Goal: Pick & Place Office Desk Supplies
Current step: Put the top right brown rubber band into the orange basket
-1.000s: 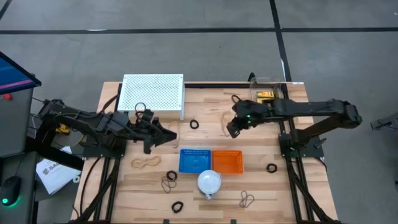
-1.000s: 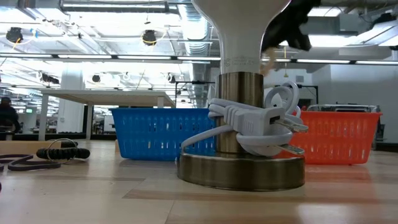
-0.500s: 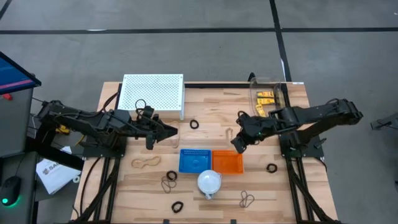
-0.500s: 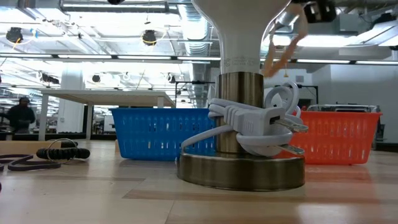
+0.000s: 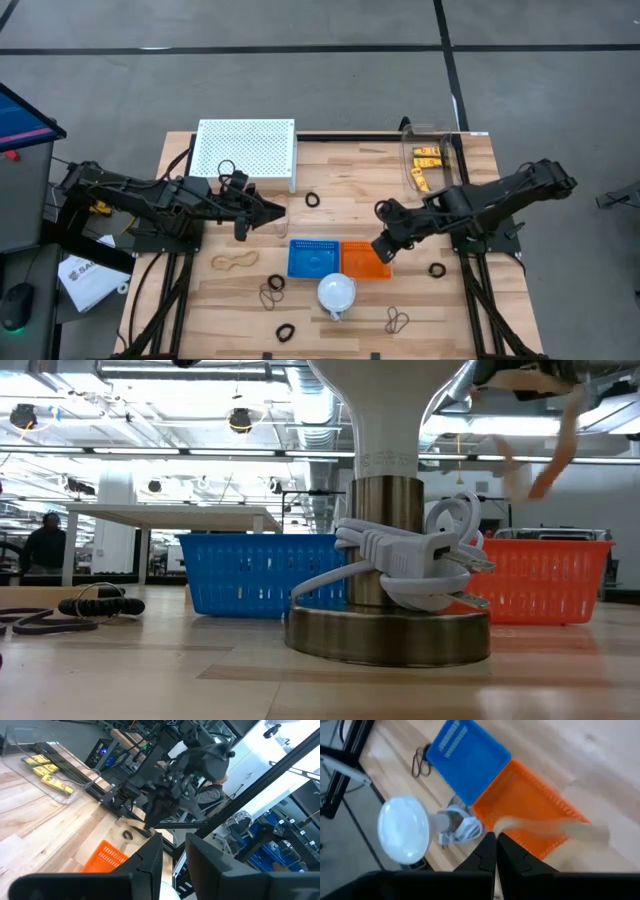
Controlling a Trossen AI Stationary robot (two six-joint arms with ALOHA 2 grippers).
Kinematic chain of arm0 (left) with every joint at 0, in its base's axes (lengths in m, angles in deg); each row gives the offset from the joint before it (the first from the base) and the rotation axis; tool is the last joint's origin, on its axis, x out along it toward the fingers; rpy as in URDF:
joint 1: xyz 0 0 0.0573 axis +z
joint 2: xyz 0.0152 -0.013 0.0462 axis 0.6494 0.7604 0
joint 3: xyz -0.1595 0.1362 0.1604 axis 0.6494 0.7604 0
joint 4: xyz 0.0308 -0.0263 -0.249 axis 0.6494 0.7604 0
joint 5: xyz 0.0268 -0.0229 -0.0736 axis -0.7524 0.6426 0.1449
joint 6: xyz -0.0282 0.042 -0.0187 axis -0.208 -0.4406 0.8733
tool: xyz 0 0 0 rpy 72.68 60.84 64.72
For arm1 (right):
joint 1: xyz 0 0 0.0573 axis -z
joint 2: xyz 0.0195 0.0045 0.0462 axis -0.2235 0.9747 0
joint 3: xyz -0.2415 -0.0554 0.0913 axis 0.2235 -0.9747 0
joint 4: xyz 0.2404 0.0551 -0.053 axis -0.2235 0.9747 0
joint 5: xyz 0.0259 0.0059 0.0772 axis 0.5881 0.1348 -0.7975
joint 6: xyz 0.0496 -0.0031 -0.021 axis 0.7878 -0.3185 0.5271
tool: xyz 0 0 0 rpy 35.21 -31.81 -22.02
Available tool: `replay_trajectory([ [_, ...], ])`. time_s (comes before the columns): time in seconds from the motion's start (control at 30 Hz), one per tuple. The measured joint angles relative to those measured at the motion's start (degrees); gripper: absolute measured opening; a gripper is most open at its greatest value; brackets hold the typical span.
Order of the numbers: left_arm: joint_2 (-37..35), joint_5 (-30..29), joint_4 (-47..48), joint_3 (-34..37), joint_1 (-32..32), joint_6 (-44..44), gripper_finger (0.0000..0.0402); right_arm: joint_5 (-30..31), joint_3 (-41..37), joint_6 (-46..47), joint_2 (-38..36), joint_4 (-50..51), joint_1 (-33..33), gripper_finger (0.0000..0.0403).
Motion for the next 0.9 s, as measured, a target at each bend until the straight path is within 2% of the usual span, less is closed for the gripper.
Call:
replay_trajectory([
  [0.4,0.00,1.78,0.11,0.01,0.00,-0.42,0.0076,-3.68,-2.61,2.78,0.49,-1.21,0.11,0.0000],
  [0.57,0.00,1.80,0.13,0.01,0.00,-0.55,0.0076,-5.06,-5.76,5.15,1.40,-6.43,0.28,0.0000],
  [0.9,0.00,1.80,0.16,0.01,0.00,-1.77,0.0076,-7.78,-6.28,4.46,9.16,-8.21,0.70,0.0000],
])
